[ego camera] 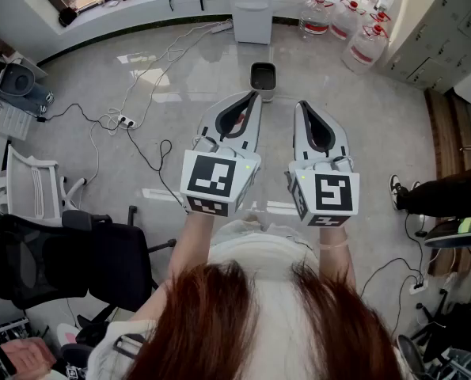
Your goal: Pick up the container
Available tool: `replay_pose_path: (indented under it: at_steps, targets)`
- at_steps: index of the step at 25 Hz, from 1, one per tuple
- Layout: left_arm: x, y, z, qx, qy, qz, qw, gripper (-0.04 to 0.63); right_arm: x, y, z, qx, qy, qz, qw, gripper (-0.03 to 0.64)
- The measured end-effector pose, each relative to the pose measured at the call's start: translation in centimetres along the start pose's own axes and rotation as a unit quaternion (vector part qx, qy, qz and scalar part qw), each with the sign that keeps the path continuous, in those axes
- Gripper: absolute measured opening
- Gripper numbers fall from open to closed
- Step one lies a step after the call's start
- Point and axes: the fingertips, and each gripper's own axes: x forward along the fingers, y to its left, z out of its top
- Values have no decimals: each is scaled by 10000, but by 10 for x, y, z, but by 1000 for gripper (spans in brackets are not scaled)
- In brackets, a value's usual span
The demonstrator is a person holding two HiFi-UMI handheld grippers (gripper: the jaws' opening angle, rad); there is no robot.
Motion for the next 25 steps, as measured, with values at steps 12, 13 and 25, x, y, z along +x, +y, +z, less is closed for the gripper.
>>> replay_pose_path:
  at_steps: [12, 13, 25]
  targets:
    - [6, 26, -13, -105, 69, -84, 9999, 15, 22, 8, 2, -62, -46, -175, 9998, 23]
    - [7, 29, -14, -127, 69, -78, 9999, 15, 25, 8, 2, -99, -46, -181, 9998, 23]
    - [80, 63, -29, -265, 145, -71, 9995, 15, 95, -26, -11, -72, -61, -136, 9999, 23]
